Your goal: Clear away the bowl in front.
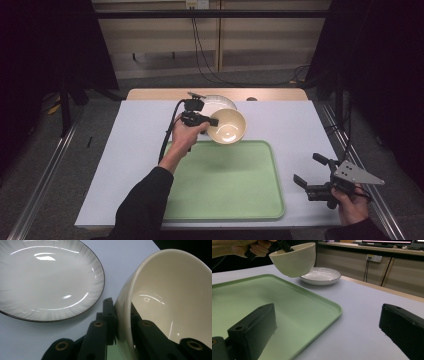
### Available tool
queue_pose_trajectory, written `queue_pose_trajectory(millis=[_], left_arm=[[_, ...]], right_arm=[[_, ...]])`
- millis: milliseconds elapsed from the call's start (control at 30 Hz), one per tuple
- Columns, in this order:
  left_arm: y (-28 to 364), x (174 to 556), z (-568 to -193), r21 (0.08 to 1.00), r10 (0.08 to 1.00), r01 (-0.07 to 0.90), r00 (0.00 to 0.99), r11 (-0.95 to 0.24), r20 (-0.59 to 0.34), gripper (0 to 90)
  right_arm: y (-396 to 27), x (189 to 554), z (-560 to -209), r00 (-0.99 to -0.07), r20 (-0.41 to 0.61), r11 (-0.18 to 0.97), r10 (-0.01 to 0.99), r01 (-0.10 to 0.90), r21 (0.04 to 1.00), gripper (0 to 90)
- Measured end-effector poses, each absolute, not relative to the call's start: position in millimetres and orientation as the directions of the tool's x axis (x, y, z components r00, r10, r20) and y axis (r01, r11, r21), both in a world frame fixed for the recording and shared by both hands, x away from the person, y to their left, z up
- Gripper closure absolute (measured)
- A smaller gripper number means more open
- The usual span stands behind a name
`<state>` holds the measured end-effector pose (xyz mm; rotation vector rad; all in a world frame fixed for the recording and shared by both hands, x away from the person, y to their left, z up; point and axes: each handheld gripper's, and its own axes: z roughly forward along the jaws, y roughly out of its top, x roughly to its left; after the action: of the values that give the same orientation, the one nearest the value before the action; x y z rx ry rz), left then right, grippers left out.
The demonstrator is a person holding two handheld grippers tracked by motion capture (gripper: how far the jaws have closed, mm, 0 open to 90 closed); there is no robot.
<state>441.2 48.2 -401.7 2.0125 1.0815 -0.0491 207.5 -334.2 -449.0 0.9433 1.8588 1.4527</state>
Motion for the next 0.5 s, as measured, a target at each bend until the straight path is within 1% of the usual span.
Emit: queue_pose_trajectory(millis=[133,367,500], left_arm=[[40,438,-402,0.645,0.653,0.699,0.649,-0.309,-0.39,83.6],[30,433,-405,0.634,0.637,0.706,0.653,-0.315,-0.41,83.4],[21,431,-404,0.635,0.632,0.698,0.663,-0.33,-0.401,83.5]], right_arm=[[-334,208,-449,-0.575,-0.026,0.151,0.818,0.171,0.974,0.8],[-334,207,-449,-0.574,-0.028,0.151,0.818,0.167,0.974,0.8],[-334,208,-449,-0.576,-0.029,0.151,0.817,0.166,0.975,0.8]])
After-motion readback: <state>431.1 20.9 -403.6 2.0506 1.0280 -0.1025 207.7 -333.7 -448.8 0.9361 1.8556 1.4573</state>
